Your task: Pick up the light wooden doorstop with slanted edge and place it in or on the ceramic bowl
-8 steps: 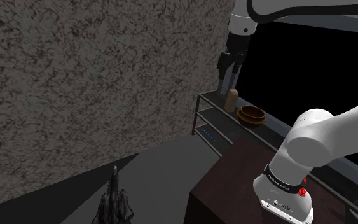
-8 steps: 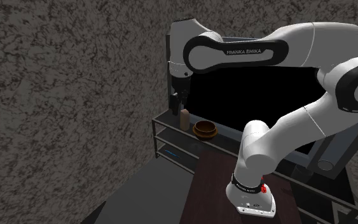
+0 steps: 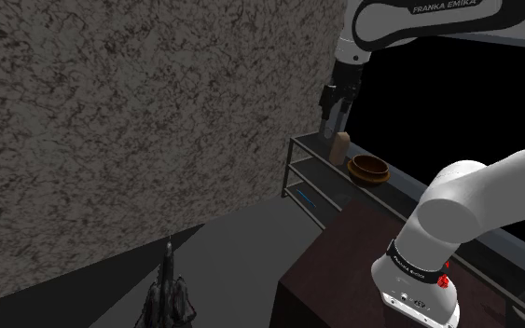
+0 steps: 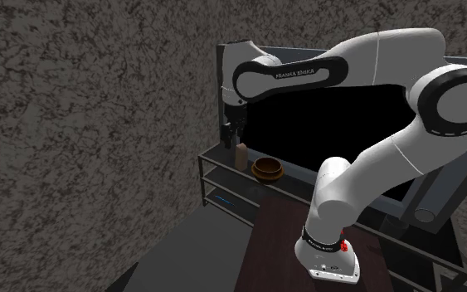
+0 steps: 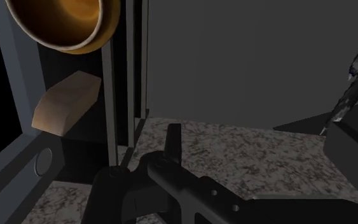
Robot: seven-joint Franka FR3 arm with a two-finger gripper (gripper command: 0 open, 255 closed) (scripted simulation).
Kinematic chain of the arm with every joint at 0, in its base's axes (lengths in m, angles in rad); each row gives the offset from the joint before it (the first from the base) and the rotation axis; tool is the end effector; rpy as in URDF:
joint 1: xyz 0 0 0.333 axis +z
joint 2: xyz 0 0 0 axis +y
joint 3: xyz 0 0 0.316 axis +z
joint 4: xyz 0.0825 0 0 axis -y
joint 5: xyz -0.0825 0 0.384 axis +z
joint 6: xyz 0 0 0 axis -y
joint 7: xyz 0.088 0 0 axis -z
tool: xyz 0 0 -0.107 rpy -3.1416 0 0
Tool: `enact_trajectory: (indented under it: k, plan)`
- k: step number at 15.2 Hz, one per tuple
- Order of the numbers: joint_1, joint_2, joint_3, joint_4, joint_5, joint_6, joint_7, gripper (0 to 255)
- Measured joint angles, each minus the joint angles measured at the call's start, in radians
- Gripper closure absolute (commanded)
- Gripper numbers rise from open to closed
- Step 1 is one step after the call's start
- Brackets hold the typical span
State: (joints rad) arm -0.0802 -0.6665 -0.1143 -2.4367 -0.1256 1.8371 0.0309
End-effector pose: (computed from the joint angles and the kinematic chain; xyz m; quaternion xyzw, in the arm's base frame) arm 0.3487 -0.0846 0.5346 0.9954 -0.0869 0.0304 0.0280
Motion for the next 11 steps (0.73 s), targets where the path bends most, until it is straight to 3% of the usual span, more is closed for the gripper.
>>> enact_trajectory:
  k: [11]
  plan:
    - [-0.086,0.242,-0.192,0.017,-0.032,0.238,-0.110,0]
